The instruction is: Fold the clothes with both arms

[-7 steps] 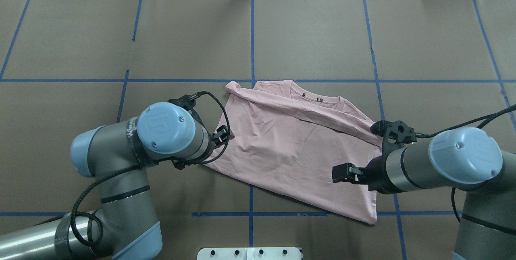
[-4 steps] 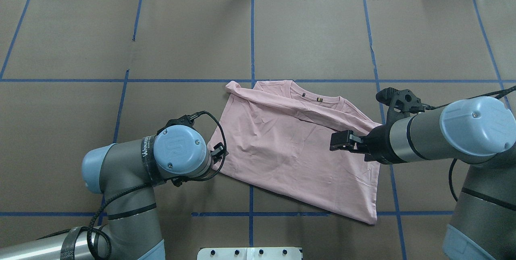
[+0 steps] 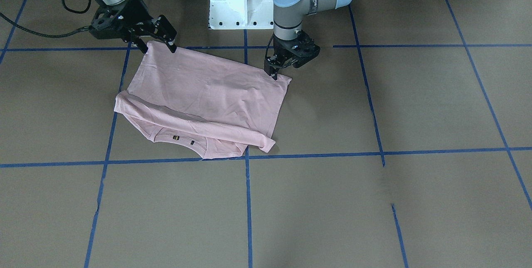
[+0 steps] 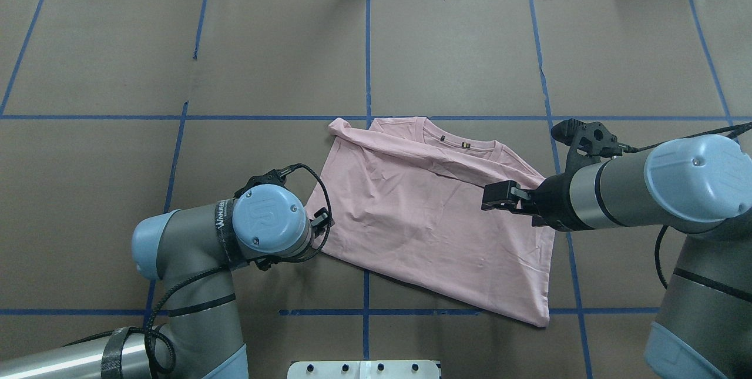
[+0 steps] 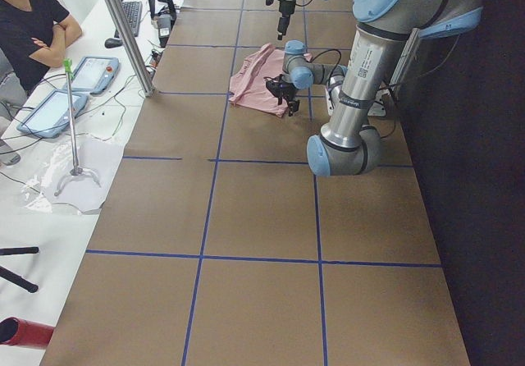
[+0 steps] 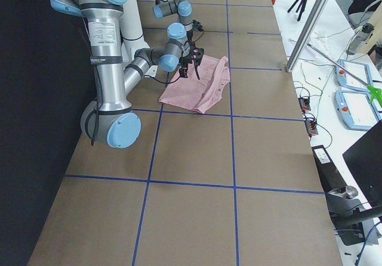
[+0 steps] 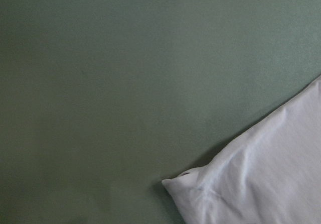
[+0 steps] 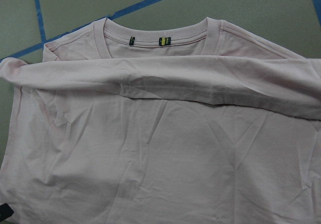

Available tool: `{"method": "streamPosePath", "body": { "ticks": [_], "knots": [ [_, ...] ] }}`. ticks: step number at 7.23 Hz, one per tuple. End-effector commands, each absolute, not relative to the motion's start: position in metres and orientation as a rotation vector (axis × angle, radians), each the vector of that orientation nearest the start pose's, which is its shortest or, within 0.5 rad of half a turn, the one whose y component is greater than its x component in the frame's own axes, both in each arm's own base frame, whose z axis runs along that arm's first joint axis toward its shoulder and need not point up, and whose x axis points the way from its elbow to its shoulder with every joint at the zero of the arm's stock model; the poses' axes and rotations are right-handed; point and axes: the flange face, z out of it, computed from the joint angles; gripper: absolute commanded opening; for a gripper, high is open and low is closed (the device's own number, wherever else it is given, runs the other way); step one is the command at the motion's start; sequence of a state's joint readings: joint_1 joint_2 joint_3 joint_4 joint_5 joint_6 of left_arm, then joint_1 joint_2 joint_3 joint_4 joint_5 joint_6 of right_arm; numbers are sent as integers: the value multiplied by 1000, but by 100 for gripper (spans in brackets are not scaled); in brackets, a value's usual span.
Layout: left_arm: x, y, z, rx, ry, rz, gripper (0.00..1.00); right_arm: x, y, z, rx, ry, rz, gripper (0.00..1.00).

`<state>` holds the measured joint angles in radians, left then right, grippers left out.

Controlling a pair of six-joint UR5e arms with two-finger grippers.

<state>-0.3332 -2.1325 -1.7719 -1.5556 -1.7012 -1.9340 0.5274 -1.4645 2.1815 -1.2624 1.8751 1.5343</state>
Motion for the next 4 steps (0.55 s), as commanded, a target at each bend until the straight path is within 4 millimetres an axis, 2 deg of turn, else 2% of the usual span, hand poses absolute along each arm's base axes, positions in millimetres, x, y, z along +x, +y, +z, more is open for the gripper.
{"method": "streamPosePath", "body": {
  "ticks": [1, 4],
  "knots": [
    [577, -330, 259, -121, 754, -622, 87, -356, -328, 290, 19, -1061, 291, 100],
    [575, -336, 258, -106, 766, -631, 82, -356, -328, 289, 17, -1062, 291, 100]
  ]
}}
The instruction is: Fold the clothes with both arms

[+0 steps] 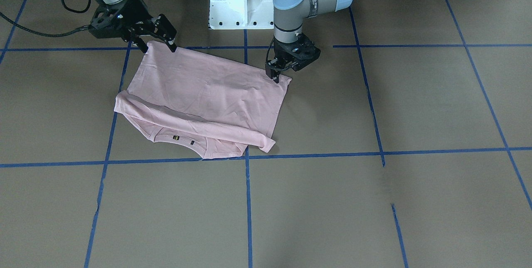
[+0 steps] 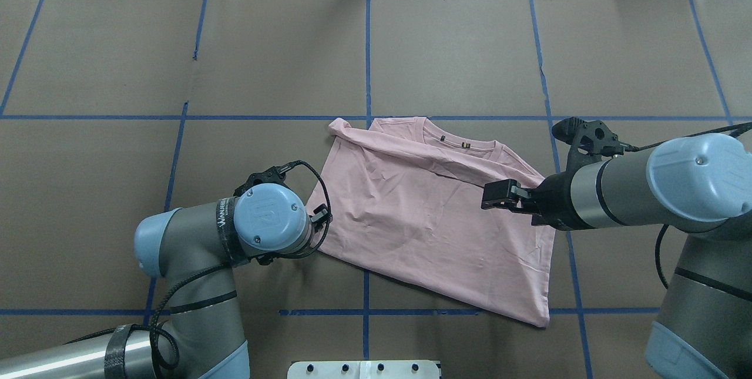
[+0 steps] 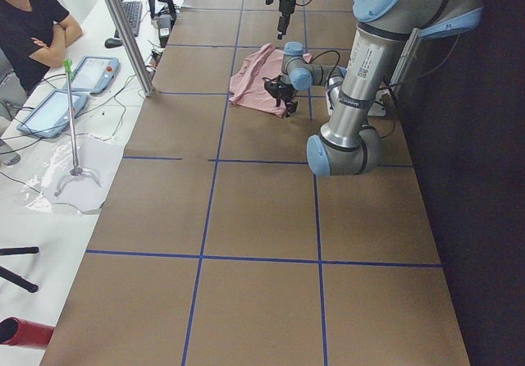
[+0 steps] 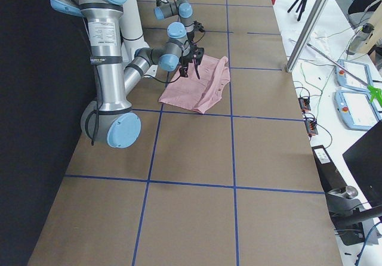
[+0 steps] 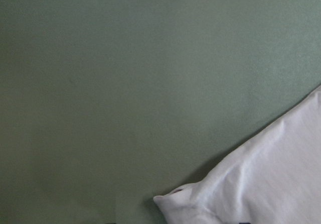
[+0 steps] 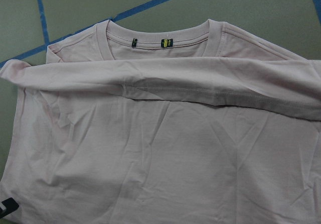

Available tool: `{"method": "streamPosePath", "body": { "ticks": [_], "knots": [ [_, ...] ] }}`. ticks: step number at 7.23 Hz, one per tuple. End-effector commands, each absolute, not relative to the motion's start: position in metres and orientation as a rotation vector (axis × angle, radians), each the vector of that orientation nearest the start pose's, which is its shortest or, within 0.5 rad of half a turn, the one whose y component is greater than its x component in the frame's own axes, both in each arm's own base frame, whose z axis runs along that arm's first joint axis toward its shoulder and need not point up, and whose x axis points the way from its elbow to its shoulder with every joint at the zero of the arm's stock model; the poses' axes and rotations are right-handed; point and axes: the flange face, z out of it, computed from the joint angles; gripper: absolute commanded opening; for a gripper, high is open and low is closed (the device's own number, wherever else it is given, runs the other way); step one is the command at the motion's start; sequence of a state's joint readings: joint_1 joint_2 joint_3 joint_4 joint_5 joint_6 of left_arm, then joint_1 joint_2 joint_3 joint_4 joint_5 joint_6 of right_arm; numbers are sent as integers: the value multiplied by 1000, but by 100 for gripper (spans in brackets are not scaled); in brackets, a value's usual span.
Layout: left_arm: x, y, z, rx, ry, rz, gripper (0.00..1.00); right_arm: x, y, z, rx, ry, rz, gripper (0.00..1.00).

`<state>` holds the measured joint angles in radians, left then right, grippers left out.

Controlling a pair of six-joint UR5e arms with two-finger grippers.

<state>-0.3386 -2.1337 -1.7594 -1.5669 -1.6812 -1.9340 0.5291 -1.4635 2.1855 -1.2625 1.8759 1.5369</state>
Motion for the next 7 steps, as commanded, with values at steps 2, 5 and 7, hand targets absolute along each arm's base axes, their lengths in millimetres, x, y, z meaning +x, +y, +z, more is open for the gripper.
{"method": "streamPosePath", "body": {
  "ticks": [2, 5, 7],
  "knots": [
    [581, -338, 264, -101, 774, -632, 79, -356, -328, 289, 17, -1062, 291, 100],
    [582, -338, 265, -102, 779, -633, 41, -355, -328, 290, 17, -1060, 293, 100],
    [581, -338, 264, -97, 781, -626, 0, -354, -329, 291, 17, -1058, 298, 100]
  ]
}}
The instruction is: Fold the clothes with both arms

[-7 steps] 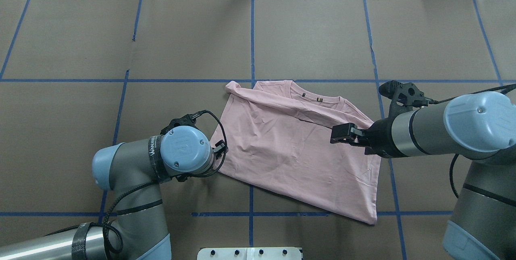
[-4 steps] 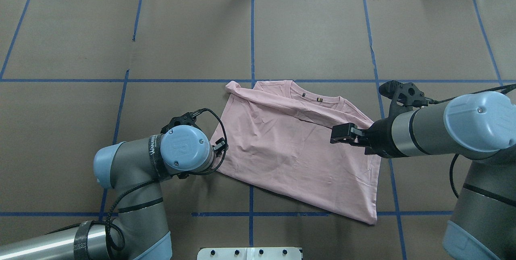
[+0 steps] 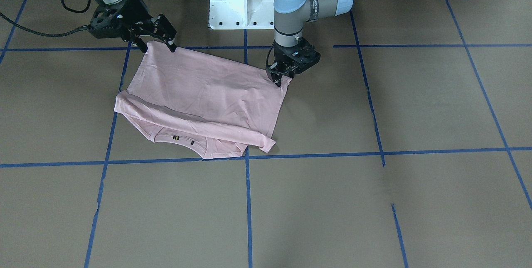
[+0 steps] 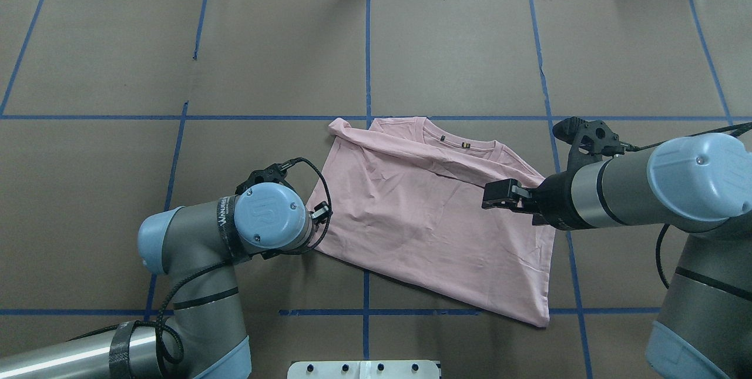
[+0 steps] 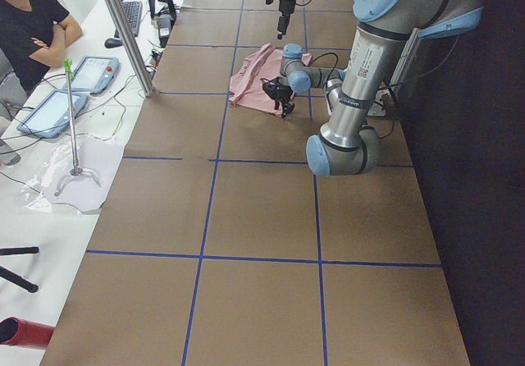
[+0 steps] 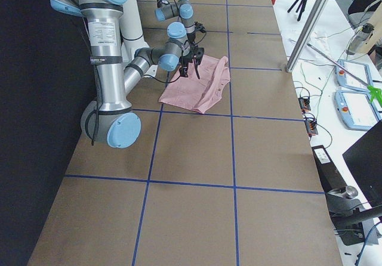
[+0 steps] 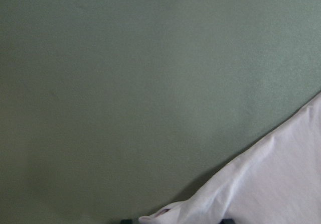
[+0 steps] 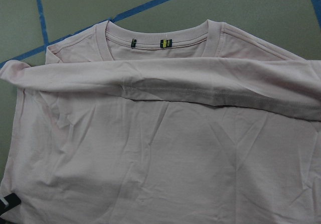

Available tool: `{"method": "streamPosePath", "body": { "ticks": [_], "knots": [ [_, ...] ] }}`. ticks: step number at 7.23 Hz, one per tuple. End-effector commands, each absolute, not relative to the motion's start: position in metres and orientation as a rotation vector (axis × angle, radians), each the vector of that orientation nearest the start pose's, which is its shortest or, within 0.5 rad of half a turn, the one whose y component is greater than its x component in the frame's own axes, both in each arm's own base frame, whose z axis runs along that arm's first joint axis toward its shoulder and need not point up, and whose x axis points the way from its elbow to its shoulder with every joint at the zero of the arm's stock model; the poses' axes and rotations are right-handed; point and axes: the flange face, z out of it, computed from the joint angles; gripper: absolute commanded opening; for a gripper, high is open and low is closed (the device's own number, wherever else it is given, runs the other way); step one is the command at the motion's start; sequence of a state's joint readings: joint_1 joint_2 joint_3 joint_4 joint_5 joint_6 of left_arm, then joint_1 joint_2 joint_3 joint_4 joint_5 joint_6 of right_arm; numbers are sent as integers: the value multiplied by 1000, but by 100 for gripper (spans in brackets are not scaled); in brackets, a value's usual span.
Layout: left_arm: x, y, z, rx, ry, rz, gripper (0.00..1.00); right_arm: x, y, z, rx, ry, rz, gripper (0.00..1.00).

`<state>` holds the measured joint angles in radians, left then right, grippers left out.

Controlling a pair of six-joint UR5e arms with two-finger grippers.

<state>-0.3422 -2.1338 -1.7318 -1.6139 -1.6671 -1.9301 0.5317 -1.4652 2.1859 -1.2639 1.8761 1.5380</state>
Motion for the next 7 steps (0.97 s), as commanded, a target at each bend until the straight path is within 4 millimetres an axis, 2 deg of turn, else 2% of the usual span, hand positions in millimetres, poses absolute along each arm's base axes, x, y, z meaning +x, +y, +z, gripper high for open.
{"method": "streamPosePath", "body": {
  "ticks": [1, 2, 3, 4, 6, 7],
  "knots": [
    [579, -338, 261, -96, 787, -620, 0, -354, -330, 291, 18, -1057, 299, 100],
    [577, -338, 257, -96, 795, -619, 0, -353, -331, 291, 17, -1058, 304, 100],
    [573, -347, 250, -90, 807, -630, 0, -352, -332, 291, 18, -1057, 308, 100],
    [563, -364, 239, -78, 826, -655, 0, -351, -333, 291, 19, -1059, 311, 100],
    [537, -412, 243, -8, 818, -695, 0, -349, -335, 289, 24, -1062, 318, 100],
    [516, -442, 246, 34, 812, -705, 0, -346, -338, 290, 28, -1060, 325, 100]
  ]
}}
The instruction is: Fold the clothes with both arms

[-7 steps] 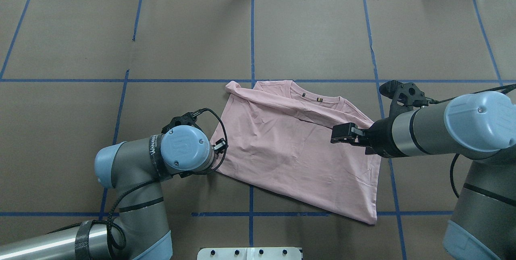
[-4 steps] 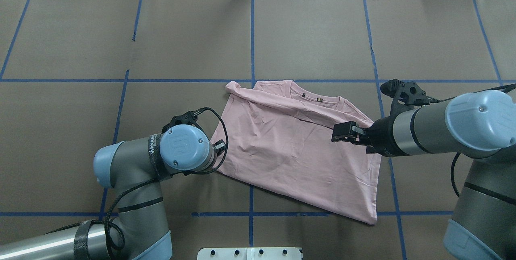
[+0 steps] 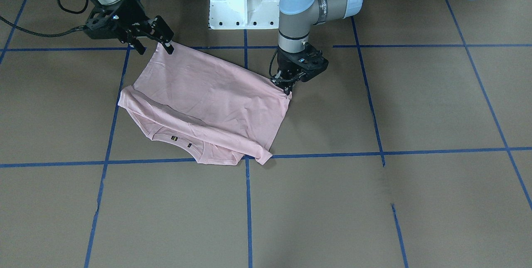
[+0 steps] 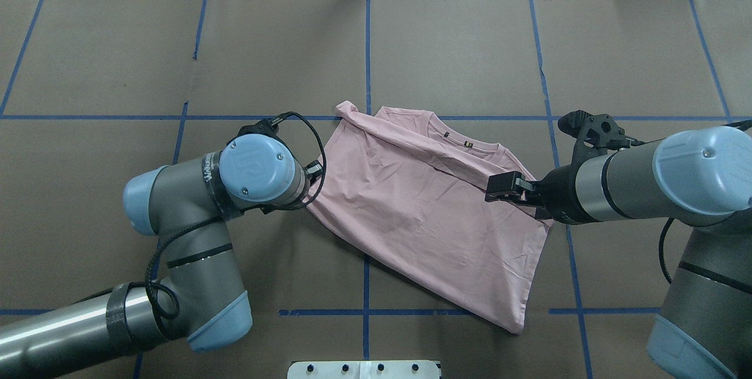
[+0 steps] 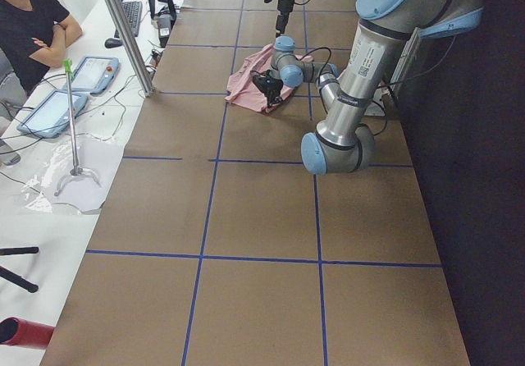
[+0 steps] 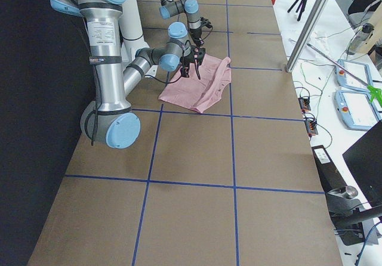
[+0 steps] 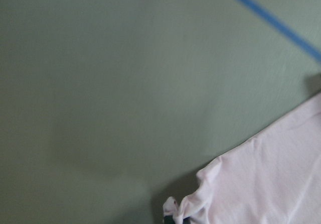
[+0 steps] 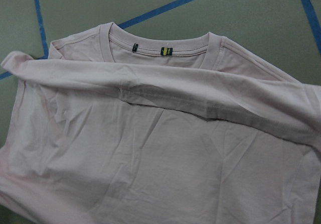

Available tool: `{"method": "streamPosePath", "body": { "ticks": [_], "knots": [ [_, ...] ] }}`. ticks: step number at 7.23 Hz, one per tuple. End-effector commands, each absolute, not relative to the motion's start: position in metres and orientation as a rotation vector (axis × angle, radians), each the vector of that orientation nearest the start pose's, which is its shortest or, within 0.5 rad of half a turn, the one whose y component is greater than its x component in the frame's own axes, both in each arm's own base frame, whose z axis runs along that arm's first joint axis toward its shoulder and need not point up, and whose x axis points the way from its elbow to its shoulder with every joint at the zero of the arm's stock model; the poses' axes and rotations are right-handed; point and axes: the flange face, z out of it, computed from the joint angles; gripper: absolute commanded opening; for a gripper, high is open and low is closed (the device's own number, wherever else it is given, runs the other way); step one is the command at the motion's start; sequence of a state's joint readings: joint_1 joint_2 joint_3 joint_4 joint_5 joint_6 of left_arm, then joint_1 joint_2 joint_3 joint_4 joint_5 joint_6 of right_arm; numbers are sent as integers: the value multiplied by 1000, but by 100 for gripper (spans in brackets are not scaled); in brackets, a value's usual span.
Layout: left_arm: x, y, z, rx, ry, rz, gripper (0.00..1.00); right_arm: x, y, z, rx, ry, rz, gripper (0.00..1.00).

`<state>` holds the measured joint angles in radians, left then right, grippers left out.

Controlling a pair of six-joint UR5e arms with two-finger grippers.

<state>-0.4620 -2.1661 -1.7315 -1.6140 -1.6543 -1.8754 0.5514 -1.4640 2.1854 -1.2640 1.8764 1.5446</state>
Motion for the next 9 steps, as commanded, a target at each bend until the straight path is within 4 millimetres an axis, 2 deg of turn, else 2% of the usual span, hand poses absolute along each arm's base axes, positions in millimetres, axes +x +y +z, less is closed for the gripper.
{"method": "streamPosePath", "body": {
  "ticks": [1, 2, 3, 5, 6, 7, 8, 9],
  "knots": [
    [508, -470, 253, 68, 808, -708, 0, -344, -341, 289, 32, -1062, 331, 100],
    [522, -516, 253, 130, 860, -702, 0, -343, -342, 291, 33, -1059, 335, 100],
    [529, -565, 260, 175, 856, -708, 0, -345, -343, 292, 31, -1055, 336, 100],
    [506, -642, 275, 281, 872, -678, 0, -346, -343, 293, 30, -1053, 335, 100],
    [504, -669, 274, 330, 874, -650, 0, -346, -343, 293, 30, -1053, 335, 100],
    [517, -687, 265, 392, 915, -635, 0, -346, -343, 293, 30, -1053, 335, 100],
    [534, -702, 245, 413, 951, -629, 0, -347, -343, 294, 27, -1051, 336, 100],
    [541, -705, 255, 424, 973, -619, 0, -349, -345, 300, 24, -1039, 340, 100]
  ]
}}
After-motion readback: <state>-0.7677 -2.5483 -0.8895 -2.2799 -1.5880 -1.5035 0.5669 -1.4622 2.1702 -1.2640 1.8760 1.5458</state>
